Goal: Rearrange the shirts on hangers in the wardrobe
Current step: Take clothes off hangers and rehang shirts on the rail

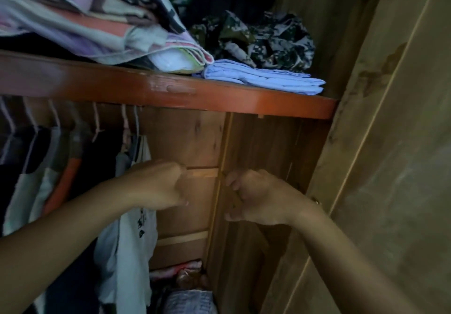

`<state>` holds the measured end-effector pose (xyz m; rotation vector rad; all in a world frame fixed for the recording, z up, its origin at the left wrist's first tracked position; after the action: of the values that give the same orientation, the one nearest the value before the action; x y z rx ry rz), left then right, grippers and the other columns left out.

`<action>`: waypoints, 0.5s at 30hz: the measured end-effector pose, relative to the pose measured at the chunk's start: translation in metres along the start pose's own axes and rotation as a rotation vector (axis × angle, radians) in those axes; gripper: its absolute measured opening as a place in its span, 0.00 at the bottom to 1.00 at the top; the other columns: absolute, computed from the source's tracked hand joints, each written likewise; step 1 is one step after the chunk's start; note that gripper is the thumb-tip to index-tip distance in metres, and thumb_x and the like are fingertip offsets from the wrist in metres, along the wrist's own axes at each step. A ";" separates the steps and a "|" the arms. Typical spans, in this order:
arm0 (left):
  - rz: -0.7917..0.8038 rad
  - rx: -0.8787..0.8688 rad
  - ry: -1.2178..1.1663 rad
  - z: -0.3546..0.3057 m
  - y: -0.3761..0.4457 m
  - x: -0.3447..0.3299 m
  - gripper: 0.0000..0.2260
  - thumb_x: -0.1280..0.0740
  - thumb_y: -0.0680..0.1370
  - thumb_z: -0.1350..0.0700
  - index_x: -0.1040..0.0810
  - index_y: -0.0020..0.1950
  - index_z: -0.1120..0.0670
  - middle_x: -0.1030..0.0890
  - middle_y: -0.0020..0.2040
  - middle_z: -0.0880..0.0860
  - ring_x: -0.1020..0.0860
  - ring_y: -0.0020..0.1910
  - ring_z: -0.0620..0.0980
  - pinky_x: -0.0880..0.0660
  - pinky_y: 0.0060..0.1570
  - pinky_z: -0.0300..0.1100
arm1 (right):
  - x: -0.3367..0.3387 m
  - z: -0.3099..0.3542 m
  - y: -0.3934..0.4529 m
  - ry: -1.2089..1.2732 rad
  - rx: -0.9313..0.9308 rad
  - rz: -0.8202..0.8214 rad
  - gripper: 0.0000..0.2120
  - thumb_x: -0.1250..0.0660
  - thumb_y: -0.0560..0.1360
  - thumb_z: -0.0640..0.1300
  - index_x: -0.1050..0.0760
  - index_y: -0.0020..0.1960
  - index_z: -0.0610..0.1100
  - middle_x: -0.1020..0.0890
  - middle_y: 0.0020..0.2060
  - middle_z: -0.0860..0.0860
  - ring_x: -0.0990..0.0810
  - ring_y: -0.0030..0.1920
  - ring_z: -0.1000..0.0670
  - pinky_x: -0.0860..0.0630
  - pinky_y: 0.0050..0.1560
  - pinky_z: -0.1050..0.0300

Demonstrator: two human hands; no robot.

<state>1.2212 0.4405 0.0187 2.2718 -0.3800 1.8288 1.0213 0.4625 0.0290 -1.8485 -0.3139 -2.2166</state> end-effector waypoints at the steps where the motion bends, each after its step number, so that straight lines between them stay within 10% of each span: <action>1: -0.037 0.023 -0.028 0.009 -0.003 0.000 0.17 0.29 0.73 0.40 0.26 0.58 0.43 0.23 0.50 0.43 0.23 0.48 0.42 0.22 0.47 0.42 | -0.004 0.006 0.007 0.011 0.024 0.012 0.33 0.24 0.65 0.60 0.32 0.68 0.59 0.24 0.61 0.57 0.24 0.59 0.52 0.23 0.56 0.52; 9: -0.300 0.240 -0.024 0.090 -0.024 -0.003 0.05 0.34 0.77 0.52 0.24 0.42 0.50 0.23 0.34 0.46 0.22 0.35 0.44 0.32 0.34 0.38 | -0.035 0.080 0.067 0.264 0.254 0.083 0.10 0.28 0.74 0.52 0.23 0.55 0.55 0.19 0.51 0.55 0.21 0.55 0.52 0.25 0.48 0.60; 15: -0.357 0.298 -0.078 0.114 -0.029 -0.022 0.07 0.36 0.76 0.57 0.19 0.40 0.54 0.20 0.34 0.47 0.21 0.36 0.43 0.35 0.45 0.43 | -0.082 0.127 0.130 0.414 0.204 0.176 0.25 0.33 0.79 0.49 0.31 0.72 0.38 0.24 0.65 0.41 0.23 0.62 0.43 0.27 0.54 0.57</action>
<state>1.3316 0.4337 -0.0272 2.4074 0.2925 1.7056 1.1950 0.3830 -0.0271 -1.2283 -0.2728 -2.2764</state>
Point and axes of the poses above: each hand's wrist, its own y-axis towards the middle knuckle, its own x-axis out of the back of the hand, z = x × y, the point moved 5 cm from there along y, towards the middle knuckle
